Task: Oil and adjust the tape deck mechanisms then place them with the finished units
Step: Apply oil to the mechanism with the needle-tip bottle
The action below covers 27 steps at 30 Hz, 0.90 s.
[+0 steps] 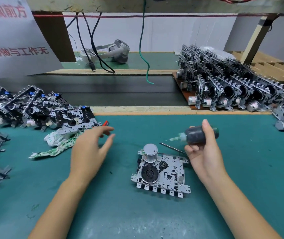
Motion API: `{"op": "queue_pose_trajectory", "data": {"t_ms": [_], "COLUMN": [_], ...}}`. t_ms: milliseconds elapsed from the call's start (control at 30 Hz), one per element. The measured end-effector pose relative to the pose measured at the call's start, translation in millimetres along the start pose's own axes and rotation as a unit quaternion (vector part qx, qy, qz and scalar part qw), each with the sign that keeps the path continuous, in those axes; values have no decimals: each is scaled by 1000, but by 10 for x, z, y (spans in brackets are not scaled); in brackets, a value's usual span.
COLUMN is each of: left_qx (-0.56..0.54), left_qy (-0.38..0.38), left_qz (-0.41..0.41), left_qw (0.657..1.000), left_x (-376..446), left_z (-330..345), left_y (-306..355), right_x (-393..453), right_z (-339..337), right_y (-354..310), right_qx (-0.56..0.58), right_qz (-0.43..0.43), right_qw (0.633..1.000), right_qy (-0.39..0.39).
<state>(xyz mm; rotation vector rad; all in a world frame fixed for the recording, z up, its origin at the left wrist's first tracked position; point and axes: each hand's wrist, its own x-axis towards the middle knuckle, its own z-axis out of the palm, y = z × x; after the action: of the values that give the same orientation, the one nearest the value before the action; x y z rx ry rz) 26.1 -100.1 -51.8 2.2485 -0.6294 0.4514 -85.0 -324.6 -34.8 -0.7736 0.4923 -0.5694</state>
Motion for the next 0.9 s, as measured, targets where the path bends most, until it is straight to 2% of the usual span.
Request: {"op": "queue_pose_trajectory", "data": {"t_ms": [67, 167, 367, 500, 600, 667, 733, 767, 833, 900], "left_qx": [89, 178, 232, 214, 201, 193, 165, 135, 69, -24], "left_qy": [35, 31, 3, -18, -22, -5, 45, 79, 138, 160], "left_qz": [-34, -57, -115, -176, -188, -186, -190, -182, -111, -46], "left_qw": [995, 982, 966, 961, 961, 964, 967, 971, 982, 986], "left_x": [42, 54, 70, 80, 81, 81, 103, 111, 114, 92], "left_z": [-52, -52, -74, -47, -36, -50, -108, -137, -190, -208], "left_y": [-121, -255, -372, -355, -376, -383, -345, -302, -155, 60], "right_x": [-1, -15, -62, -73, -75, -76, -74, -72, -64, -63], "right_z": [17, 54, 98, 109, 111, 112, 116, 116, 118, 122], "right_y": [6, 45, 111, 106, 94, 87, 74, 63, 33, -2], "right_qx": [28, 32, 11, 12, 25, 38, 52, 59, 76, 91], "right_qz": [15, 32, 55, 57, 60, 62, 63, 64, 61, 58], "right_qw": [999, 999, 998, 998, 998, 997, 996, 996, 995, 994], "right_qy": [4, -5, -23, -22, -19, -18, -18, -18, -20, -25]}}
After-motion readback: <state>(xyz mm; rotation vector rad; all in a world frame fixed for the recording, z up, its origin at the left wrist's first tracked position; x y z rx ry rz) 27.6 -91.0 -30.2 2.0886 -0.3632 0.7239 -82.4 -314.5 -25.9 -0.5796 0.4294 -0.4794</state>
